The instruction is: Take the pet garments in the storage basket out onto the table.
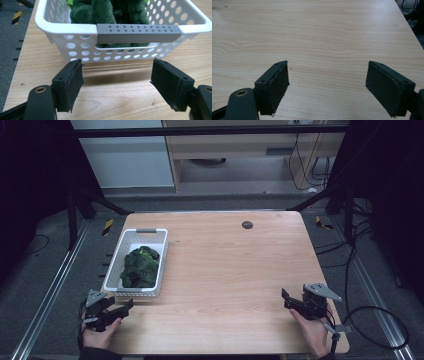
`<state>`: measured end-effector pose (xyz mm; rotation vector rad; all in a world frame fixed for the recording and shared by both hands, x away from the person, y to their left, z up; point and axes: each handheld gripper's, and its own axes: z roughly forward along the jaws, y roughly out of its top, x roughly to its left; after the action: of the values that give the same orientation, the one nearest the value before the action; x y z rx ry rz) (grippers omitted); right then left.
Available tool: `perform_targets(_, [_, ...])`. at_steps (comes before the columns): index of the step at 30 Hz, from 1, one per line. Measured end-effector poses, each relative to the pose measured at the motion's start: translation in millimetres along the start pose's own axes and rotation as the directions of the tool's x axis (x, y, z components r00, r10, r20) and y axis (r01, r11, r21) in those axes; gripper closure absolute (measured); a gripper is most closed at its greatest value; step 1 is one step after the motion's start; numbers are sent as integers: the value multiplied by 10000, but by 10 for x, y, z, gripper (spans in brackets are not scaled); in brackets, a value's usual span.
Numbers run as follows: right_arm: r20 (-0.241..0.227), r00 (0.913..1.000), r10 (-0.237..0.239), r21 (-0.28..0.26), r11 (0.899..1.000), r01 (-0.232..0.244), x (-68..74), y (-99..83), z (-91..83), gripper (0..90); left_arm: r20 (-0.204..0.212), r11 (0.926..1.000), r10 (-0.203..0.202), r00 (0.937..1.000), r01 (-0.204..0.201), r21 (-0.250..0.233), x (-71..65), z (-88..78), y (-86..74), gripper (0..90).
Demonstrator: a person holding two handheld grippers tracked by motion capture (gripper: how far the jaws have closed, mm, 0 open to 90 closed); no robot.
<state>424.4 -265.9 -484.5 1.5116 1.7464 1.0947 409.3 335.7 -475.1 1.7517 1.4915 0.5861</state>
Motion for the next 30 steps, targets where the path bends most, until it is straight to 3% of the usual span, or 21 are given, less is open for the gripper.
perform_targets(12, [-58, 10000, -34, -82, 10000, 34, 26, -7, -33, 177, 107, 9995, 286, 9995, -285, -94, -28, -50, 25, 240])
perform_targets(26, [-257, 9993, -256, 31, 9997, 257, 91, -9, -26, 167, 276, 9996, 284, 9992, -283, -41, -45, -89, 82, 203])
perform_targets(30, [-240, 9994, -255, 29, 9997, 255, 90, -7, -24, 165, 228, 9994, 259, 9994, -254, -219, -47, -130, 106, 196])
